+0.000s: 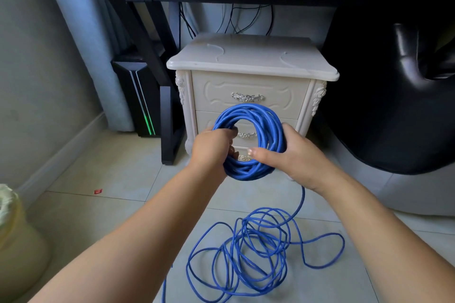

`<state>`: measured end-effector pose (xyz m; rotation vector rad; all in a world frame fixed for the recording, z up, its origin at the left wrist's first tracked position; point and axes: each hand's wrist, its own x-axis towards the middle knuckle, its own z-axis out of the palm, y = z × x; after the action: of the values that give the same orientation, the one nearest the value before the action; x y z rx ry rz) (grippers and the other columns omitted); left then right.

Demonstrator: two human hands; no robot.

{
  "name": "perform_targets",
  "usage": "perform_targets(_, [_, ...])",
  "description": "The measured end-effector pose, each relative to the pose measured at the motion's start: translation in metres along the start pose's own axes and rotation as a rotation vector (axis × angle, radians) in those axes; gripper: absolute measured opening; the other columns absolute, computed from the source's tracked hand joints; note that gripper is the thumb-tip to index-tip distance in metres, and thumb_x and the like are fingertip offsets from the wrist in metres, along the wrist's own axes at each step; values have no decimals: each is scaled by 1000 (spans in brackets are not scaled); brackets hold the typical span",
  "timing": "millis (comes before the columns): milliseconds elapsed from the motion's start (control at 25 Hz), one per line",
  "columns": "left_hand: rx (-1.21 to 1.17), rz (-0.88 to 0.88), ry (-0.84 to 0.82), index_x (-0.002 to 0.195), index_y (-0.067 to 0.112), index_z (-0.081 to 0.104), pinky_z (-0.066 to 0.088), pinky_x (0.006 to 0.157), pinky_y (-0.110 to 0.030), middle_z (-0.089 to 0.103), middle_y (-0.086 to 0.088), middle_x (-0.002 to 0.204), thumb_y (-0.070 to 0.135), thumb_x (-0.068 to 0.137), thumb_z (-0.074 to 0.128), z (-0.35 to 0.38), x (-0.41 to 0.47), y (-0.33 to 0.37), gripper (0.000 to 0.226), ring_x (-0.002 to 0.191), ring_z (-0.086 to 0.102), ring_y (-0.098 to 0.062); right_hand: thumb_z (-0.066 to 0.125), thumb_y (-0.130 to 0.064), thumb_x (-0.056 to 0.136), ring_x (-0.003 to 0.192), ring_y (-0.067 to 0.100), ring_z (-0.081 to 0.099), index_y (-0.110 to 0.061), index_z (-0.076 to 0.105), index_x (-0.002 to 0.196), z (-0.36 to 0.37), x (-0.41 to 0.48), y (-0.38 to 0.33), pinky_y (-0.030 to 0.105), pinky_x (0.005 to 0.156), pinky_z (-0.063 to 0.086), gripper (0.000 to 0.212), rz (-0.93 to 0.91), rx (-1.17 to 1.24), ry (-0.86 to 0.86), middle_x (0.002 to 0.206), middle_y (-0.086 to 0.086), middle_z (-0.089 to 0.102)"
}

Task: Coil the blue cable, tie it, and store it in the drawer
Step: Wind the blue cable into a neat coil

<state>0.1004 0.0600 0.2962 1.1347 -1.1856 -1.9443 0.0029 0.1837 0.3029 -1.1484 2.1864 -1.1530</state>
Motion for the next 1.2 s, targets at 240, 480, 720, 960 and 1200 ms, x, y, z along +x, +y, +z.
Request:
perform_targets(240, [-10, -36, 120, 75, 14, 51, 36, 47, -24, 41, -1, 54, 13, 92, 61, 3, -10, 4, 19, 43, 43, -15, 78, -51, 72, 66, 2, 58, -26, 55, 98, 14, -2, -3, 18, 49, 49, 42, -6, 212, 99, 79, -13, 59])
perform_targets(480, [-86, -72, 46, 84, 16, 51, 36, 51, -25, 45, 1, 57, 12, 95, 54, 9, -20, -15, 11, 50, 57, -17, 74, -23, 71, 85, 27, 66, -21, 55, 94, 20, 4, 8, 48, 85, 54, 30, 68, 359, 177, 81, -2, 60])
perform_targets(720, [190, 27, -139, 100, 11, 65, 53, 89, -40, 74, -6, 83, 19, 87, 66, 1, -12, -10, 15, 81, 67, -21, 63, -4, 71, 62, 18, 71, -18, 58, 91, 9, 9, 13, 31, 54, 49, 25, 38, 396, 292, 67, -4, 61])
perform_targets(960, [619, 533, -456, 129, 24, 57, 48, 74, -8, 65, 10, 113, 4, 82, 73, -16, -10, 8, 53, 87, 65, 3, 62, 0, 71, 60, 22, 73, -14, 58, 96, -4, 3, 10, 41, 64, 58, 29, -49, 134, 48, 76, 12, 67])
perform_targets(1200, [580, 366, -551, 91, 14, 68, 50, 54, -29, 58, 9, 58, 1, 82, 72, -16, -11, 10, 16, 46, 47, -8, 65, 1, 74, 52, 26, 65, -12, 62, 100, -3, 3, 8, 44, 64, 56, 29, -33, 348, -81, 59, 13, 62])
